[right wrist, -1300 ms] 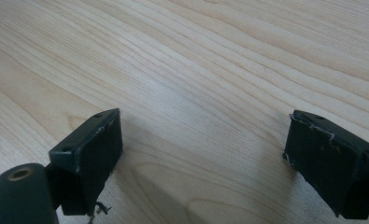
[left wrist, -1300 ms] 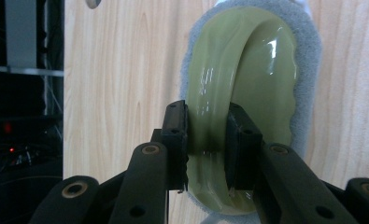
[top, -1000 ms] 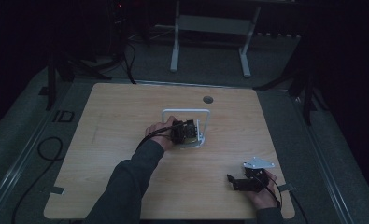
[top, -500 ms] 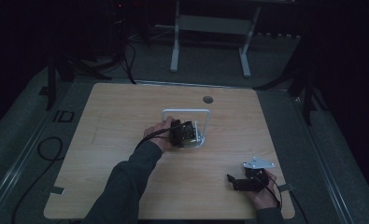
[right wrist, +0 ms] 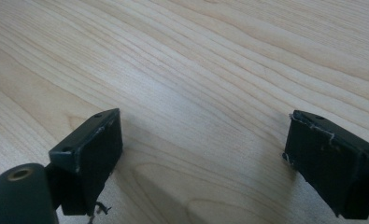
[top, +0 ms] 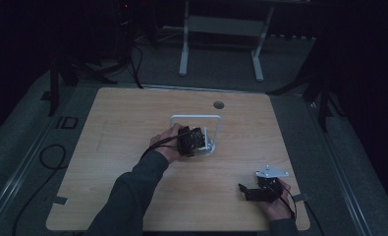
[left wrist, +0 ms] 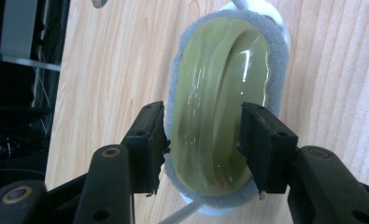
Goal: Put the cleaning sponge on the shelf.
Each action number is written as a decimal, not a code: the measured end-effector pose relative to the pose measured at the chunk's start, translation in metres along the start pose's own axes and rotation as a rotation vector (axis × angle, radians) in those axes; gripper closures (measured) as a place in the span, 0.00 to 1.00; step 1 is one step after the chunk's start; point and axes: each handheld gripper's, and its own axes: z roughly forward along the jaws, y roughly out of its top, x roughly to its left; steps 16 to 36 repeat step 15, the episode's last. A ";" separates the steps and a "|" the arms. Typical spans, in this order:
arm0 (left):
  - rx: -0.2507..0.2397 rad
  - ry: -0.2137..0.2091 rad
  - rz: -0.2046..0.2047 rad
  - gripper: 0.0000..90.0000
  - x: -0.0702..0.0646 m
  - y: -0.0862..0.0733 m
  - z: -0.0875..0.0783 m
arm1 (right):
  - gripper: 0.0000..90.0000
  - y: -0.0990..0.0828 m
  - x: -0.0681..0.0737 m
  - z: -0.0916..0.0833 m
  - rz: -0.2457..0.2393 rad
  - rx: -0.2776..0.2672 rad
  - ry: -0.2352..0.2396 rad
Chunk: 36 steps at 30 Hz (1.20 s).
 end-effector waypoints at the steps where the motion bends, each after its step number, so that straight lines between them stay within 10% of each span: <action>1: -0.005 -0.006 -0.009 0.59 0.001 -0.001 -0.002 | 0.12 0.000 0.000 0.000 0.000 0.000 0.000; 7: -0.053 -0.031 -0.049 0.61 0.004 -0.005 -0.014 | 0.12 0.000 0.000 0.000 0.000 0.000 0.000; 15: -0.198 -0.136 -0.206 0.62 0.007 -0.022 -0.038 | 0.12 0.000 0.000 0.000 -0.002 -0.001 0.000; 36: -0.198 -0.136 -0.206 0.62 0.007 -0.022 -0.038 | 0.12 0.000 0.000 0.000 -0.002 -0.001 0.000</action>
